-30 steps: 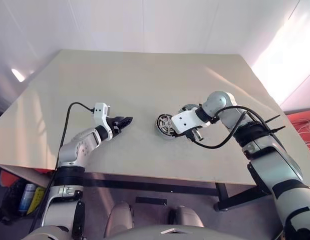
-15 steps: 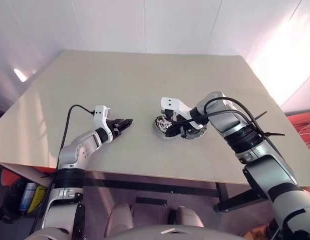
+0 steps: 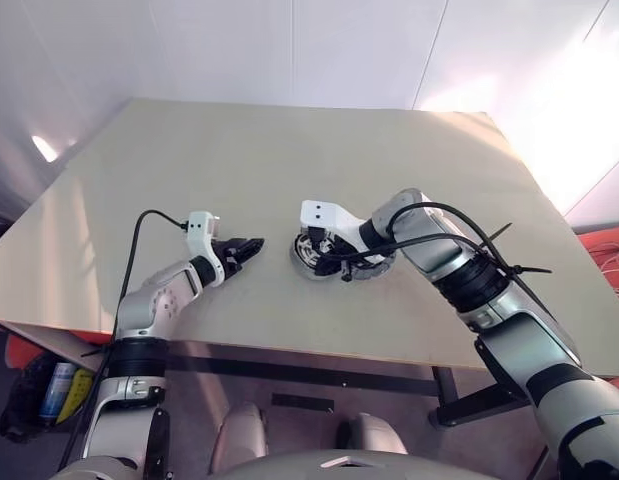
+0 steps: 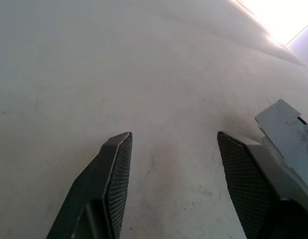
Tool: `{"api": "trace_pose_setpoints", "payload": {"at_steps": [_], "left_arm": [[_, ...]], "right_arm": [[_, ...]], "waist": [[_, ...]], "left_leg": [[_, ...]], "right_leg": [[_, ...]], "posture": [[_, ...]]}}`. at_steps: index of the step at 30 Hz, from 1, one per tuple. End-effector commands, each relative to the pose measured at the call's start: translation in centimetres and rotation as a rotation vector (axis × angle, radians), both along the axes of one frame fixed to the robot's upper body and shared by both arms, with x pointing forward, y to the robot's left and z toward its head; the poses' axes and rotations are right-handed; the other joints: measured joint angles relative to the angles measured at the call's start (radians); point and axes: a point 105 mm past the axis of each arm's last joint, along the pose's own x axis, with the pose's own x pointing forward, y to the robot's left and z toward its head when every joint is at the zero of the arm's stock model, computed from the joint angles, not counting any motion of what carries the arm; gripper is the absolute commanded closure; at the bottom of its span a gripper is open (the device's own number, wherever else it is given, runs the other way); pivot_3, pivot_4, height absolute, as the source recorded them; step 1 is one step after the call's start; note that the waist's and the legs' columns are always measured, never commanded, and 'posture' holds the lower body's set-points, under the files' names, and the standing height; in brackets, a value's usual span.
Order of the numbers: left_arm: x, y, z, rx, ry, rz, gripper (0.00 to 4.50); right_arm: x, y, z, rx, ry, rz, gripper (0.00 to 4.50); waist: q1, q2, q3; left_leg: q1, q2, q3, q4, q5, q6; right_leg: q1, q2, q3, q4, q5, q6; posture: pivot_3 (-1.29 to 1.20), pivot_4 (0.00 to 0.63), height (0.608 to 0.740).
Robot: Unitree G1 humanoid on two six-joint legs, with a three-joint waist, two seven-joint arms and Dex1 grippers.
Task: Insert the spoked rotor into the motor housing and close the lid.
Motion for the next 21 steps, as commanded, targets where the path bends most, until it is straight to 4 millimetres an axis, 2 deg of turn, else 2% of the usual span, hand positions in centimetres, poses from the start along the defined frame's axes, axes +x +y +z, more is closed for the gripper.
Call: {"api": "trace_pose_setpoints", "payload": {"at_steps": [1,3,10,16,21], "left_arm": [[0.3,0.3,1.7,-0.005,-0.069,0.012,1.62],[0.3,0.4,1.7,-0.005,-0.070,0.014,1.62],[0.4,0.6,1.8,-0.003,-0.075,0.017,1.62],[0.5,0.7,1.8,-0.002,-0.076,0.019,1.62],[0.6,0.6,1.9,-0.004,-0.078,0.015,1.62]], "right_arm": [[0.1,1.2,1.9,0.031,-0.082,0.055,4.49],[0.1,1.3,1.6,0.028,-0.071,0.055,4.49],[1.0,1.2,1.1,0.017,-0.097,0.025,2.10],[0.5,2.2,3.0,0.076,-0.101,0.054,0.08],[0.2,3.9,7.0,0.200,-0.135,0.068,0.03]], "waist": [[0.000,0.000,0.000],[0.000,0.000,0.000],[0.000,0.000,0.000],[0.000,0.000,0.000],[-0.001,0.000,0.000]], "left_leg": [[0.000,0.000,0.000,0.000,0.000,0.000],[0.000,0.000,0.000,0.000,0.000,0.000],[0.001,0.000,0.000,0.000,0.000,-0.001],[0.002,0.000,0.000,0.000,0.001,-0.001],[0.002,0.000,0.000,0.000,0.001,-0.001]], "right_leg": [[0.000,0.000,0.000,0.000,0.000,0.000],[0.000,0.000,0.000,0.000,0.000,0.000],[0.001,0.000,0.000,0.000,0.000,0.000],[0.002,0.000,0.000,0.001,0.000,0.000],[0.002,0.000,0.000,0.001,0.000,0.000]], "posture": [[0.00,0.000,0.740],[0.00,0.000,0.740],[0.00,0.000,0.740],[0.00,0.000,0.740],[0.00,0.000,0.740]]}}
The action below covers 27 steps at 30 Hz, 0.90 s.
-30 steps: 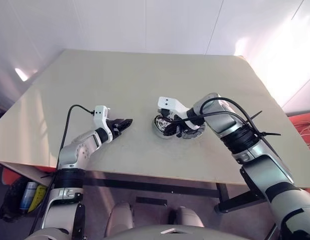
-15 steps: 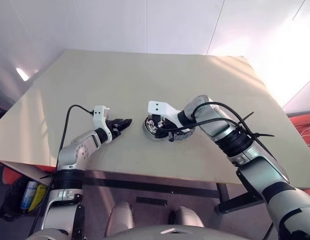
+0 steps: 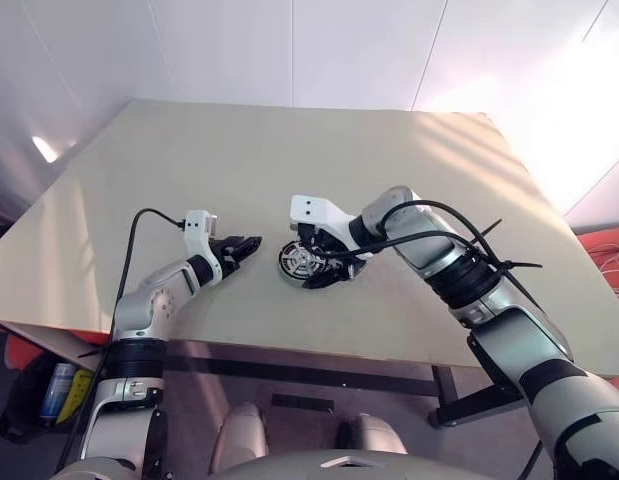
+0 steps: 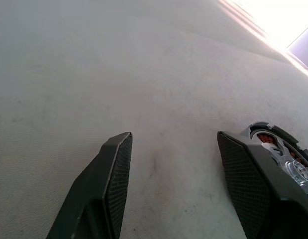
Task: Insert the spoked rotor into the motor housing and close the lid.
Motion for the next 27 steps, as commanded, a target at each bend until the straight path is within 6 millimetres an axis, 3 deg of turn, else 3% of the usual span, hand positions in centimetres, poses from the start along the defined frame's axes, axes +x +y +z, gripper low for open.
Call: {"api": "trace_pose_setpoints", "payload": {"at_steps": [1,6,10,13,17,20,24,27], "left_arm": [[0.6,0.2,1.6,-0.012,-0.061,0.007,1.62],[0.5,-0.1,1.4,-0.019,-0.059,0.004,1.62],[0.4,-0.4,1.3,-0.027,-0.054,-0.002,1.62],[0.3,-0.4,1.2,-0.022,-0.050,-0.016,1.62],[0.5,-0.4,1.5,-0.012,-0.050,-0.036,1.62],[0.9,-0.5,1.6,-0.002,-0.049,-0.055,1.62],[1.3,-0.8,1.8,0.003,-0.051,-0.074,1.62],[1.6,-1.1,1.9,0.005,-0.053,-0.086,1.62]], "right_arm": [[0.1,1.6,5.4,0.137,-0.116,0.037,0.03],[2.3,0.8,8.6,0.260,-0.334,0.002,0.03],[4.9,-2.8,9.0,0.248,-0.493,-0.109,0.03],[6.3,-7.8,7.5,0.166,-0.550,-0.231,0.03],[6.7,-14.0,5.7,0.024,-0.616,-0.347,0.03],[5.0,-17.3,3.7,-0.063,-0.571,-0.342,0.66],[3.1,-18.9,2.2,-0.117,-0.537,-0.324,1.99],[2.7,-19.8,1.4,-0.149,-0.534,-0.357,1.99]], "waist": [[0.000,0.000,0.000],[0.004,0.000,0.000],[0.006,-0.002,0.000],[0.007,-0.002,0.000],[0.005,-0.002,0.000],[0.005,-0.002,0.000],[-0.003,-0.002,0.000],[-0.003,-0.002,0.000]], "left_leg": [[0.000,0.000,0.000,0.000,0.000,0.000],[0.001,0.000,0.000,0.000,0.000,0.000],[0.001,-0.002,0.000,0.000,0.000,0.000],[0.001,-0.002,-0.001,0.000,0.000,0.000],[0.001,-0.002,-0.001,0.000,0.000,0.000],[0.001,-0.002,-0.001,-0.001,0.000,0.000],[0.003,-0.002,0.000,0.000,-0.002,0.004],[0.005,-0.002,0.000,0.000,-0.002,0.004]], "right_leg": [[0.000,0.000,0.000,0.000,0.000,0.000],[0.001,0.000,0.000,0.000,0.000,0.000],[0.002,-0.001,0.000,-0.001,0.000,0.000],[0.003,-0.001,0.000,-0.001,0.000,0.000],[0.003,-0.001,0.000,-0.001,0.000,0.000],[0.003,0.000,0.000,-0.001,0.000,0.000],[0.003,0.000,0.001,-0.001,0.000,0.000],[0.004,0.000,0.001,-0.001,0.000,0.000]], "posture": [[0.00,0.000,0.740],[0.00,0.000,0.740],[0.00,0.000,0.740],[0.00,0.000,0.740],[0.00,0.000,0.740],[0.00,0.000,0.740],[0.00,0.000,0.740],[0.00,0.000,0.740]]}}
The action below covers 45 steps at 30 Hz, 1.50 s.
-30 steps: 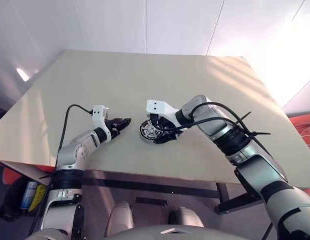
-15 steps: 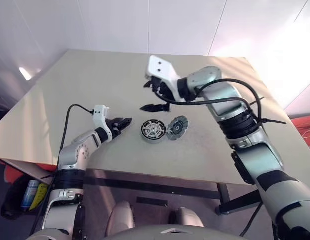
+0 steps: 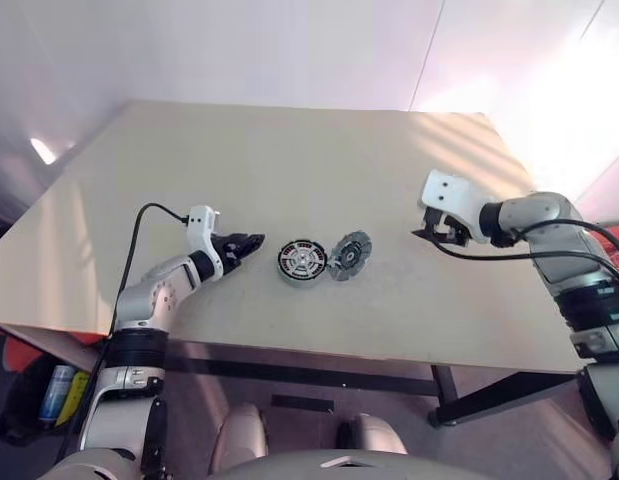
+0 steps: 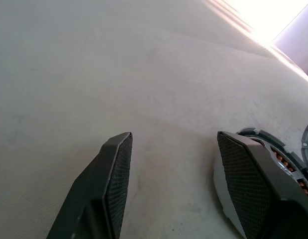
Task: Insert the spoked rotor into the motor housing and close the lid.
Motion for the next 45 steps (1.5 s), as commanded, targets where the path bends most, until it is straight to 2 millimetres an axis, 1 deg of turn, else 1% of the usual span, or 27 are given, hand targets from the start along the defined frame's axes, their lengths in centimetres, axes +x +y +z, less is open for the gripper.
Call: {"api": "trace_pose_setpoints", "payload": {"at_steps": [1,2,3,8,9,12,14,17,19,23,27,32,36,38,41,45], "left_arm": [[0.6,-0.3,1.3,0.004,-0.048,-0.020,1.62],[0.7,-0.4,1.3,0.004,-0.048,-0.022,1.62],[0.7,-0.4,1.3,0.004,-0.048,-0.023,1.62],[0.7,-0.3,1.3,0.004,-0.049,-0.024,1.62],[0.6,-0.3,1.3,0.005,-0.049,-0.023,1.62],[0.6,0.0,1.4,0.007,-0.051,-0.015,1.62],[0.6,0.0,1.4,0.008,-0.051,-0.012,1.62],[0.5,0.3,1.5,0.010,-0.054,-0.005,1.62],[0.5,0.3,1.5,0.011,-0.054,-0.002,1.62],[0.4,0.6,1.5,0.013,-0.053,0.006,1.62],[0.4,0.7,1.5,0.015,-0.053,0.011,1.62],[0.3,0.9,1.5,0.017,-0.053,0.019,1.62],[0.3,1.0,1.6,0.019,-0.054,0.021,1.62],[0.3,1.0,1.7,0.020,-0.055,0.023,1.62],[0.4,1.2,1.8,0.023,-0.057,0.027,1.62],[0.3,1.4,1.9,0.024,-0.057,0.032,1.62]], "right_arm": [[-0.3,0.1,1.7,0.004,-0.069,0.010,2.17],[-0.7,0.5,1.4,0.023,-0.055,0.030,2.30],[-1.2,1.0,1.2,0.044,-0.041,0.046,2.54],[-4.0,4.8,-0.9,0.145,0.075,0.144,4.27],[-4.4,5.4,-1.4,0.151,0.092,0.162,4.49],[-4.7,8.2,-1.7,0.225,0.104,0.187,4.49],[-4.6,9.0,-1.5,0.246,0.103,0.187,4.49],[-4.1,10.9,-1.0,0.293,0.088,0.205,4.49],[-3.8,11.6,-0.7,0.304,0.079,0.210,4.49],[-3.7,13.4,0.9,0.354,0.060,0.265,4.49],[-3.8,14.5,1.2,0.372,0.065,0.296,4.49],[-3.2,15.9,0.5,0.406,0.087,0.288,4.49],[-2.8,17.1,-0.6,0.445,0.124,0.266,4.49],[-2.6,17.6,-1.5,0.462,0.153,0.248,4.49],[-2.1,17.9,-2.6,0.461,0.165,0.215,4.49],[-1.9,18.1,-2.9,0.471,0.168,0.206,4.49]], "waist": [[0.002,0.000,0.000],[0.003,0.000,0.000],[0.004,0.000,0.000],[0.005,0.000,0.000],[0.005,0.000,0.000],[0.002,0.000,0.000],[0.003,0.000,0.000],[0.004,0.000,0.000],[0.004,0.000,0.000],[0.004,0.000,0.000],[0.004,0.000,0.000],[0.002,0.000,0.000],[0.002,0.000,0.000],[0.002,0.000,0.000],[0.002,0.000,0.000],[0.002,0.000,0.000]], "left_leg": [[0.001,0.000,0.000,0.000,0.000,0.000],[0.002,0.000,0.000,0.000,0.000,0.000],[0.004,0.000,0.000,0.000,0.000,0.000],[0.005,0.000,0.000,0.000,-0.001,0.001],[0.005,0.000,0.000,0.000,-0.001,0.001],[0.005,0.000,0.000,-0.001,-0.001,0.001],[0.006,0.000,0.000,-0.001,0.000,0.000],[0.006,0.000,0.000,-0.001,0.000,0.000],[0.006,0.000,0.000,-0.001,0.000,0.000],[0.006,0.000,0.000,-0.002,0.000,0.000],[0.006,0.000,0.000,-0.003,0.000,0.000],[0.006,0.000,0.000,-0.003,0.000,-0.001],[0.006,0.000,0.000,-0.004,0.001,-0.002],[0.006,0.000,0.000,-0.004,0.001,-0.002],[0.006,0.000,0.000,-0.005,0.002,-0.004],[0.006,-0.001,0.000,-0.005,0.002,-0.004]], "right_leg": [[0.001,0.000,0.000,0.000,0.000,0.000],[0.003,0.000,0.000,0.000,0.000,0.000],[0.004,0.000,0.000,-0.001,0.000,0.000],[0.006,0.000,0.000,-0.002,0.000,0.000],[0.006,0.000,0.000,-0.002,0.000,0.000],[0.006,0.000,0.000,-0.002,0.000,0.000],[0.006,0.000,0.000,-0.001,0.000,0.000],[0.006,0.000,0.000,-0.001,0.000,0.000],[0.006,0.000,0.000,-0.001,0.000,0.000],[0.006,0.000,0.000,-0.002,0.000,0.000],[0.005,0.000,0.000,-0.002,0.000,0.000],[0.006,0.000,0.000,-0.002,0.000,0.000],[0.006,0.000,0.000,-0.002,0.000,0.000],[0.006,0.000,0.000,-0.002,0.000,0.000],[0.005,0.000,0.000,-0.002,0.000,0.000],[0.005,0.000,0.000,-0.003,0.000,0.000]], "posture": [[0.00,0.000,0.740],[0.00,0.000,0.740],[0.00,0.000,0.740],[0.00,0.000,0.740],[0.00,0.000,0.740],[0.00,0.000,0.740],[0.00,0.000,0.740],[0.00,0.000,0.740],[0.00,0.000,0.740],[0.00,0.000,0.740],[0.00,0.000,0.740],[0.00,0.000,0.740],[0.00,0.000,0.740],[0.00,0.000,0.740],[0.00,0.000,0.740],[0.00,0.000,0.740]]}}
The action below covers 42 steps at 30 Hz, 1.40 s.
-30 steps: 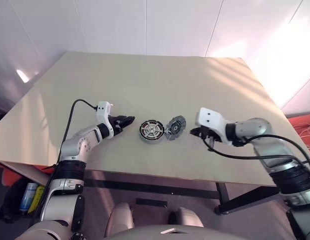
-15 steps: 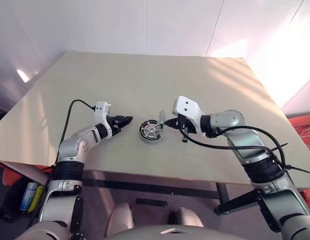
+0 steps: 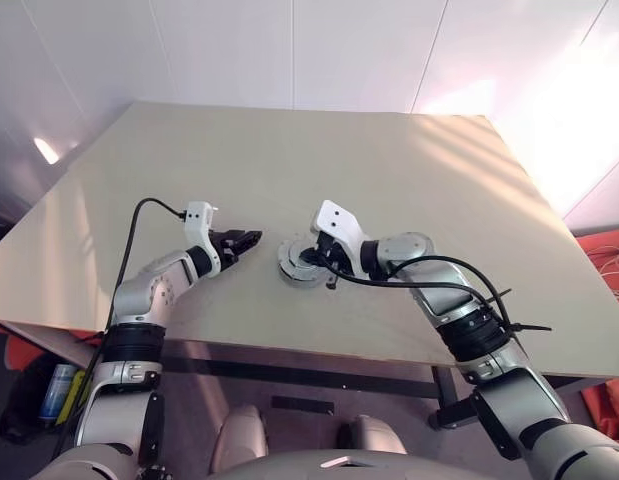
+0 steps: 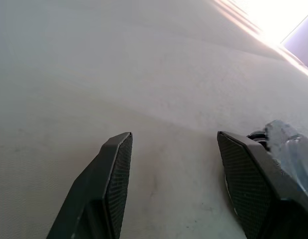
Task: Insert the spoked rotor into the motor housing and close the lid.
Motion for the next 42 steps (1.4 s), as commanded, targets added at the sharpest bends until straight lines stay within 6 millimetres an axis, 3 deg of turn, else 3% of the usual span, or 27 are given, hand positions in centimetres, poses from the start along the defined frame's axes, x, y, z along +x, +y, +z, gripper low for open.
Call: {"api": "trace_pose_setpoints", "payload": {"at_steps": [1,14,20,25,27,31,35,42], "left_arm": [[0.2,0.4,1.7,0.003,-0.057,0.006,1.62],[0.2,0.6,1.9,0.004,-0.059,0.017,1.62],[0.3,0.6,1.9,0.003,-0.061,0.021,1.62],[0.4,0.5,1.9,0.001,-0.063,0.018,1.62],[0.4,0.4,1.9,0.002,-0.061,0.013,1.62],[0.5,0.3,1.9,0.003,-0.062,0.007,1.62],[0.5,0.4,2.0,0.007,-0.064,0.006,1.62],[0.4,0.7,2.1,0.012,-0.066,0.007,1.62]], "right_arm": [[0.6,0.3,0.9,0.015,-0.047,-0.004,4.49],[0.7,0.1,-1.6,0.034,0.027,-0.063,4.49],[1.2,-0.5,0.6,0.114,-0.021,-0.079,4.49],[2.7,-1.2,5.0,0.295,-0.084,-0.150,4.49],[2.7,-1.3,5.4,0.338,-0.078,-0.148,4.49],[2.2,-0.9,4.2,0.351,-0.061,-0.109,4.49],[1.2,-0.4,3.4,0.365,-0.028,-0.033,3.60],[1.7,-0.2,3.6,0.400,-0.060,-0.023,1.11]], "waist": [[0.000,0.000,0.000],[-0.001,0.000,0.000],[0.001,0.000,0.000],[0.000,0.000,0.000],[0.000,0.000,0.000],[0.000,0.000,0.000],[0.000,0.000,0.000],[0.000,0.000,0.000]], "left_leg": [[0.000,0.000,0.000,0.000,0.000,0.000],[0.002,0.000,0.000,-0.002,0.000,-0.001],[0.002,0.000,0.000,-0.003,0.000,0.000],[0.001,0.000,0.000,-0.003,0.000,-0.001],[0.001,0.000,0.000,-0.004,0.000,-0.001],[0.000,0.000,0.000,-0.005,0.000,-0.001],[-0.001,0.000,0.000,-0.005,0.000,-0.001],[0.000,0.000,0.000,-0.005,0.000,0.000]], "right_leg": [[0.000,0.000,0.000,0.000,0.000,0.000],[0.000,0.000,0.000,-0.001,0.000,0.000],[0.001,0.000,0.000,-0.001,0.000,0.000],[0.000,0.000,0.000,-0.001,0.000,0.000],[-0.001,0.000,0.000,-0.001,0.000,0.000],[-0.001,0.000,0.000,-0.002,0.000,0.000],[-0.001,0.000,0.000,-0.003,0.000,0.000],[-0.001,0.000,0.000,-0.004,0.000,0.000]], "posture": [[0.00,0.000,0.740],[0.00,0.000,0.740],[0.00,0.000,0.740],[0.00,0.000,0.740],[0.00,0.000,0.740],[0.00,0.000,0.740],[0.00,0.000,0.740],[0.00,0.000,0.740]]}}
